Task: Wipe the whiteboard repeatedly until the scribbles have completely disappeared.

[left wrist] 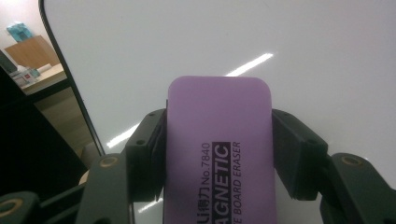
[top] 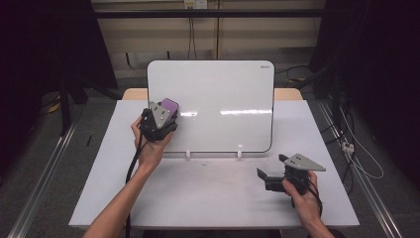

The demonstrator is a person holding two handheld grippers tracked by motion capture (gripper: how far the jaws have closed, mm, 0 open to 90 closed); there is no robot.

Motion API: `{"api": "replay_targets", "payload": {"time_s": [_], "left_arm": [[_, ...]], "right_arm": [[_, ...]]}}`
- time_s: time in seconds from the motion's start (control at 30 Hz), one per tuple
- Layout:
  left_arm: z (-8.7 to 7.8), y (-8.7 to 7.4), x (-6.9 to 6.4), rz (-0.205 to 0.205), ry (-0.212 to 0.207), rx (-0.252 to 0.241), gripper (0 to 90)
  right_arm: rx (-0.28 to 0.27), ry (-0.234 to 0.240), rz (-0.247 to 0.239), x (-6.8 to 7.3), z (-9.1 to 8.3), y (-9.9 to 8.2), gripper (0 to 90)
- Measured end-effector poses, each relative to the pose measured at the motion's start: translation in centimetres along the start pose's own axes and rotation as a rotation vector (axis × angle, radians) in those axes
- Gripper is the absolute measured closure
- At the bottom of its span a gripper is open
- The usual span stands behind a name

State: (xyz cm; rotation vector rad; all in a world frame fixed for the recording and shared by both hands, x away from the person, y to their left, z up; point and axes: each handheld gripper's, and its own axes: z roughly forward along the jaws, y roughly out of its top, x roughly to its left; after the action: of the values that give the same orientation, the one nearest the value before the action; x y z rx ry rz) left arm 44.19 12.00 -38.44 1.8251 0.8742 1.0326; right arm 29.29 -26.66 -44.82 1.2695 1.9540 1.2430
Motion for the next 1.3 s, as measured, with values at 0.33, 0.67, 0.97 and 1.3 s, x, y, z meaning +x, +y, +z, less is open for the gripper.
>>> {"api": "replay_targets", "payload": {"time_s": [0.33, 0.67, 0.97, 1.3], "left_arm": [[-1.8, 0.4, -0.9, -0.123, -0.131, -0.042, 41.2], [-3.6, 0.7, -0.7, -0.215, -0.263, -0.106, 41.1], [-4.8, 0.0, -1.9, -0.223, -0.31, -0.156, 41.1], [-5.9, 0.1, -3.4, -0.256, -0.393, -0.17, 41.1]], "right_arm": [[-0.013, 0.015, 0.01, 0.5, 0.2, 0.1, 4.2], [-0.059, 0.05, -0.009, 1.9, 1.5, 0.9, 4.4], [-0.073, 0.085, -0.028, 3.5, 2.9, 1.7, 5.1], [-0.11, 0.156, -0.04, 5.9, 4.2, 3.0, 6.1]]}}
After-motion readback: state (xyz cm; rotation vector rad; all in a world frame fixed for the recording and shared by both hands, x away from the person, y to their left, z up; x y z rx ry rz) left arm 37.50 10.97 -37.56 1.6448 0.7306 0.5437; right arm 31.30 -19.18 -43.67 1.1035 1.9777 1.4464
